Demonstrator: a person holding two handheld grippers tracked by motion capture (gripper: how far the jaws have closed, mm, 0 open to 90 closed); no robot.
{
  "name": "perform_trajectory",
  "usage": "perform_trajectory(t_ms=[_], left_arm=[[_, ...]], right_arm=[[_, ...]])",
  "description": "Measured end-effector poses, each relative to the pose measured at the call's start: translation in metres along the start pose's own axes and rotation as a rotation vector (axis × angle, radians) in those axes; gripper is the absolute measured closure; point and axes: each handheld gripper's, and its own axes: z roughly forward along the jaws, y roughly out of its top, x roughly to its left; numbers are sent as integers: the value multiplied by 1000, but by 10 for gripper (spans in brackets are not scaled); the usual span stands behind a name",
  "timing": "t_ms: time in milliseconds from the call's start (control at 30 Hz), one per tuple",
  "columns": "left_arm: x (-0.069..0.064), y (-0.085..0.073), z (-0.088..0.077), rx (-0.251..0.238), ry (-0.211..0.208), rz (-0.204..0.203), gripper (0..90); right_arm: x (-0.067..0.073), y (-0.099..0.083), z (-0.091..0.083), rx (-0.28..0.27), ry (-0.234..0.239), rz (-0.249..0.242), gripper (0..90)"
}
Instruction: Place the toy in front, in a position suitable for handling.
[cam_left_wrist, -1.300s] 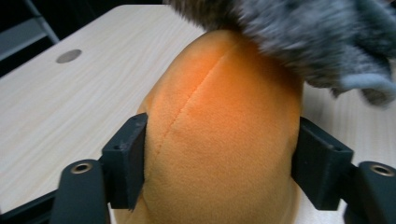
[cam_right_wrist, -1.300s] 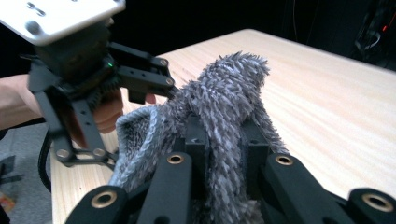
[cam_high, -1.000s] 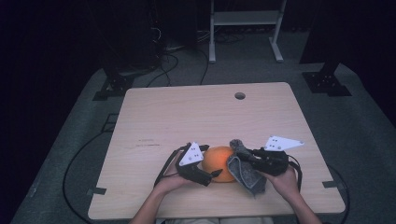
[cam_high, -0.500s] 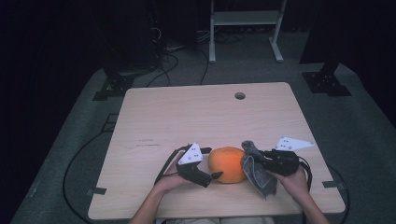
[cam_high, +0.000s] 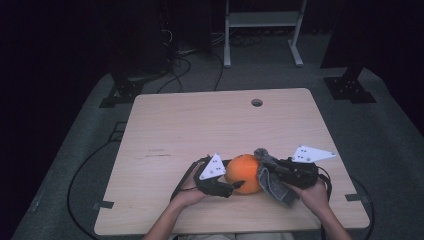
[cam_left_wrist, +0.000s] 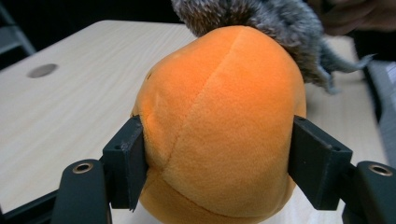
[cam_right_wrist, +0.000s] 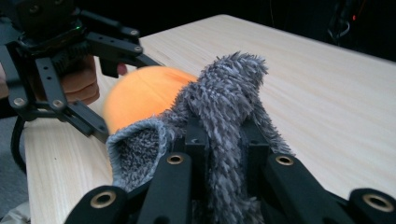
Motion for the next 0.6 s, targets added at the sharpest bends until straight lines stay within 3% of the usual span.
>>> perform_trajectory(t_ms=[67, 167, 300, 400, 500, 600], left_arm=[[0, 3, -2, 17, 18, 7, 286], [0, 3, -2, 20, 23, 3, 285], [3, 4, -6, 15, 20, -2, 287], [6, 5, -13, -1, 10, -18, 288], [3, 1, -9, 17, -6, -24, 282], [3, 0, -6, -6, -34, -56, 232]], right_arm=[[7, 7, 3, -17, 14, -15, 769], [18, 18, 9, -41, 73, -27, 771], [31, 31, 21, -45, 97, -55, 770], [29, 32, 26, -47, 95, -37, 771], [20, 22, 31, -25, 90, 9, 771], [16, 10, 34, -12, 86, 32, 771]])
